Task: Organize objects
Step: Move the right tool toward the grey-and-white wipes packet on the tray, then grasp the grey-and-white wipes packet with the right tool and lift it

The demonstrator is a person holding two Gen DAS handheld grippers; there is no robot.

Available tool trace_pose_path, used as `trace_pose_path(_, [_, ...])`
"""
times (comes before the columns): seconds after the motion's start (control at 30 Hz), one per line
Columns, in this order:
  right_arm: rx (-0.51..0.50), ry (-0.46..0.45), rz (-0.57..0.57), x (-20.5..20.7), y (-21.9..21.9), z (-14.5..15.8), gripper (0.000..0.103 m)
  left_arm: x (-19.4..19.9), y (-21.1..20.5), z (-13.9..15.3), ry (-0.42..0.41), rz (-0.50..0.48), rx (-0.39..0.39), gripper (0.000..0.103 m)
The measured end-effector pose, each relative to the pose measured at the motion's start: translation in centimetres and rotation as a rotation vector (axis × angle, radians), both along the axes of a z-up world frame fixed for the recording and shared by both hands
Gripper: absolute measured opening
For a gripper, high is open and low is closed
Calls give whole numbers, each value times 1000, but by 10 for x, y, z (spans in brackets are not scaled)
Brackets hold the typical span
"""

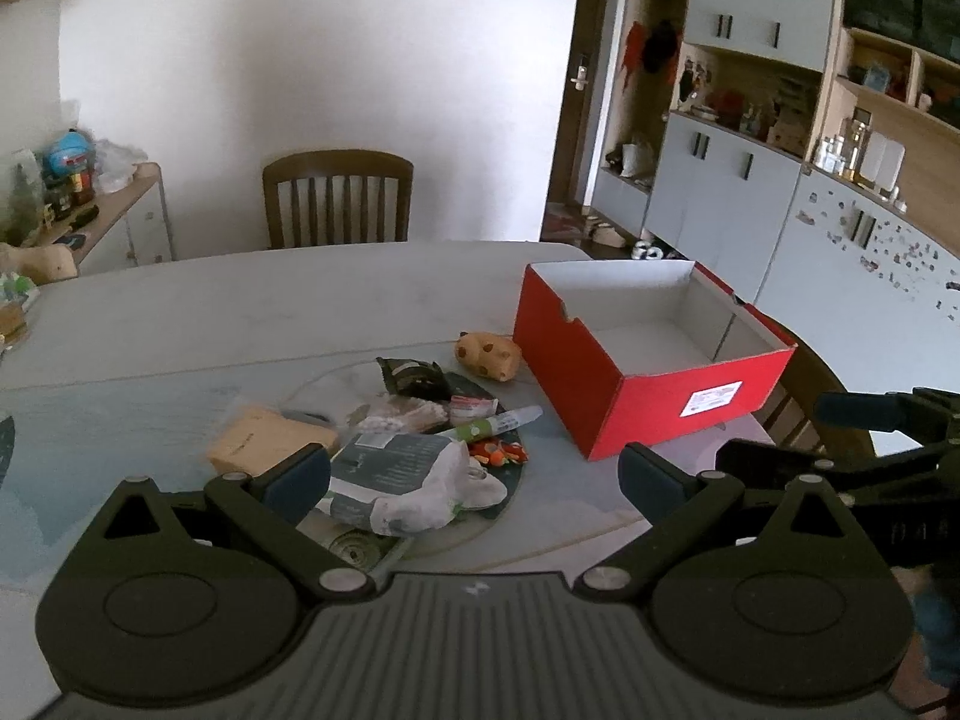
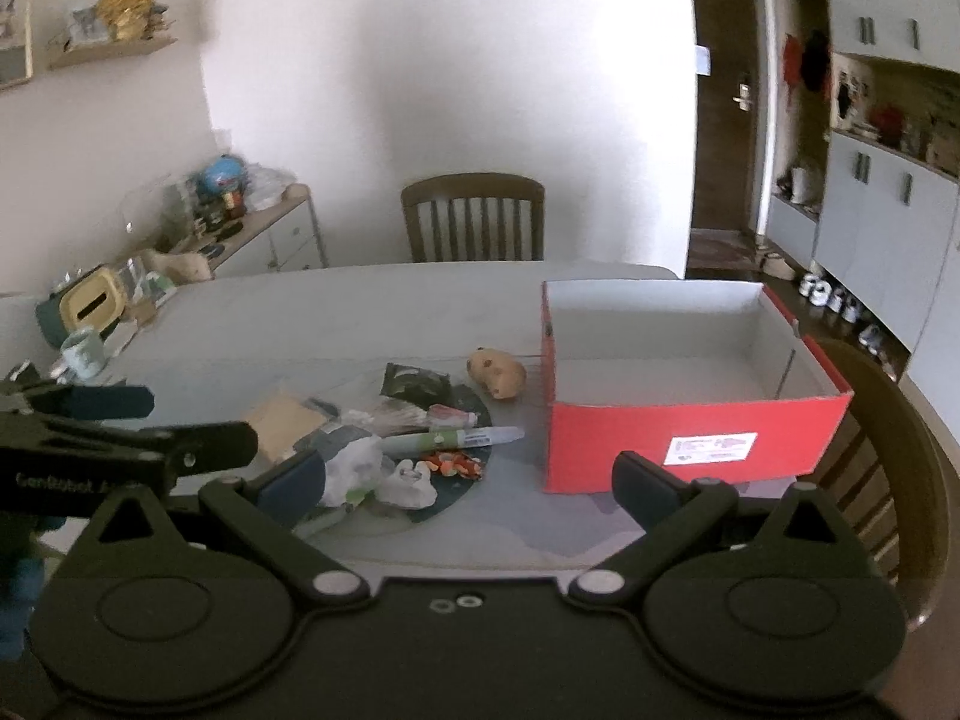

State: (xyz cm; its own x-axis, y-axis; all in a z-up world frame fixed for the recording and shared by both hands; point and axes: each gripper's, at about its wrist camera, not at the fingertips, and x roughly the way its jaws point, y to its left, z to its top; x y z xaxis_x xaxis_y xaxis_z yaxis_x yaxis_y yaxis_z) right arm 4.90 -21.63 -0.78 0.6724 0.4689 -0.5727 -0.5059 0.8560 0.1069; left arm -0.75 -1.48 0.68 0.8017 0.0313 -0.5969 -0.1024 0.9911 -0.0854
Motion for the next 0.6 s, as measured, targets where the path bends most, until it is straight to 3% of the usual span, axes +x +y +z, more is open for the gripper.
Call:
trace_pose_path(0.1, [-8,10,31,4,6,-3,102,0,2,-6,-8,7,16,102])
trace_pose_path(0.23, [-15,30,55,14,18,-7,102,3,8,-24,19,17,94,102])
trace_pose_path(0.6, [-106,75,91,43,75,-39,101,32,54,-99,132,-58,101,102])
